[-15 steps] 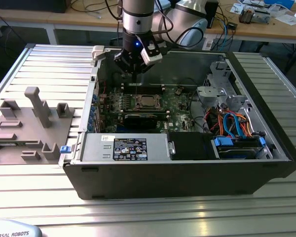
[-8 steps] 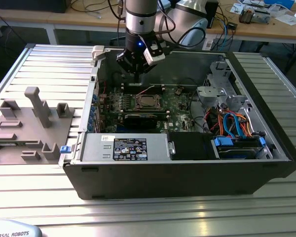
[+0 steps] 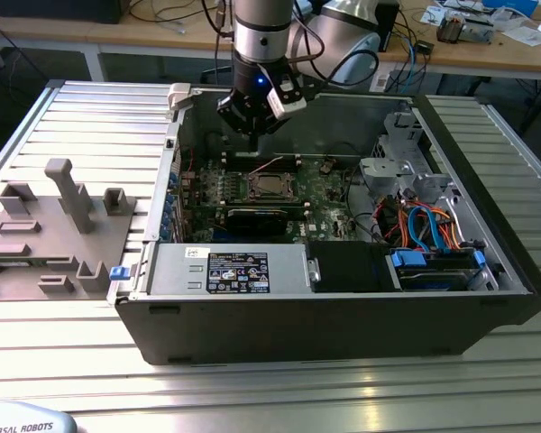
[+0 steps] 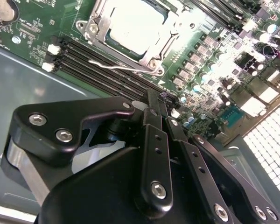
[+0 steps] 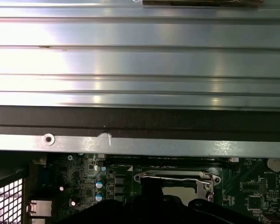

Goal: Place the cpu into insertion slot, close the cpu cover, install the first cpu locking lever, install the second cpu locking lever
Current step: 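Install the first cpu locking lever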

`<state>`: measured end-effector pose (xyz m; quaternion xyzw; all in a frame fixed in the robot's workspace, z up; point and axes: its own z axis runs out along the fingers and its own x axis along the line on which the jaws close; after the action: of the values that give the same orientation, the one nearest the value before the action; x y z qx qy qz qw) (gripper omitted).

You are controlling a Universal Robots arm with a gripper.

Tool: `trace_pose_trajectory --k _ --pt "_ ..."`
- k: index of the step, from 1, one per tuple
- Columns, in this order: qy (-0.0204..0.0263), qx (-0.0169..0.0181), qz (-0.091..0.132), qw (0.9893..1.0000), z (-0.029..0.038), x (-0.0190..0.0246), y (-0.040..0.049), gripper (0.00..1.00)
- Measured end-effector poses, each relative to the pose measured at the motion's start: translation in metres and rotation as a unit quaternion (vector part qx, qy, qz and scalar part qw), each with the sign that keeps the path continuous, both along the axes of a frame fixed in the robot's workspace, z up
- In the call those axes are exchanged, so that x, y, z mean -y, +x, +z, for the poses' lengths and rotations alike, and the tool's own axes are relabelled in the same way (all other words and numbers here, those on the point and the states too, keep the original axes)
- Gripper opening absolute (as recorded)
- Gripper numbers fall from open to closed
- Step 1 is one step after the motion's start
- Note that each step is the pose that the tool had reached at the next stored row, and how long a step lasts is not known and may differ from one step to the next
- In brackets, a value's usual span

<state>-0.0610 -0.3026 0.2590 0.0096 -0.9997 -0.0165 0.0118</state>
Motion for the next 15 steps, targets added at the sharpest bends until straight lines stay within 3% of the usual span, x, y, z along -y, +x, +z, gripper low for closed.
trace_pose_trajectory --k 15 --pt "0.0 -0.0004 0.0 1.0 0.0 0.0 0.0163 0.11"
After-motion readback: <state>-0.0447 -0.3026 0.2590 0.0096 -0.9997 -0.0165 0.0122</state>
